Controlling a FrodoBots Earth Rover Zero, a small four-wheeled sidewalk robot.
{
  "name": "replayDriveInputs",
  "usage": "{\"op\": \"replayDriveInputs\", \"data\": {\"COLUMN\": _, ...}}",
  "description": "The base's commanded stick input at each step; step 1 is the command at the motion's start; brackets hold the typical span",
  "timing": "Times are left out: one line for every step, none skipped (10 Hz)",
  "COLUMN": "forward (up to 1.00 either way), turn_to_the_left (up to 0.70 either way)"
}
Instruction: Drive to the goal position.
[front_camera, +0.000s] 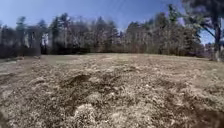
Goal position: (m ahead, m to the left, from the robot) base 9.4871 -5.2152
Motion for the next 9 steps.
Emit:
{"op": "replayDriveInputs", "data": {"forward": 0.70, "turn_to_the_left": 0.00}}
{"op": "replayDriveInputs", "data": {"forward": 0.70, "turn_to_the_left": 0.00}}
{"op": "replayDriveInputs", "data": {"forward": 0.70, "turn_to_the_left": 0.00}}
{"op": "replayDriveInputs", "data": {"forward": 0.70, "turn_to_the_left": 0.00}}
{"op": "replayDriveInputs", "data": {"forward": 0.70, "turn_to_the_left": 0.00}}
{"op": "replayDriveInputs", "data": {"forward": 0.70, "turn_to_the_left": 0.00}}
{"op": "replayDriveInputs", "data": {"forward": 0.70, "turn_to_the_left": 0.00}}
{"op": "replayDriveInputs", "data": {"forward": 0.70, "turn_to_the_left": 0.00}}
{"op": "replayDriveInputs", "data": {"forward": 0.70, "turn_to_the_left": 0.00}}
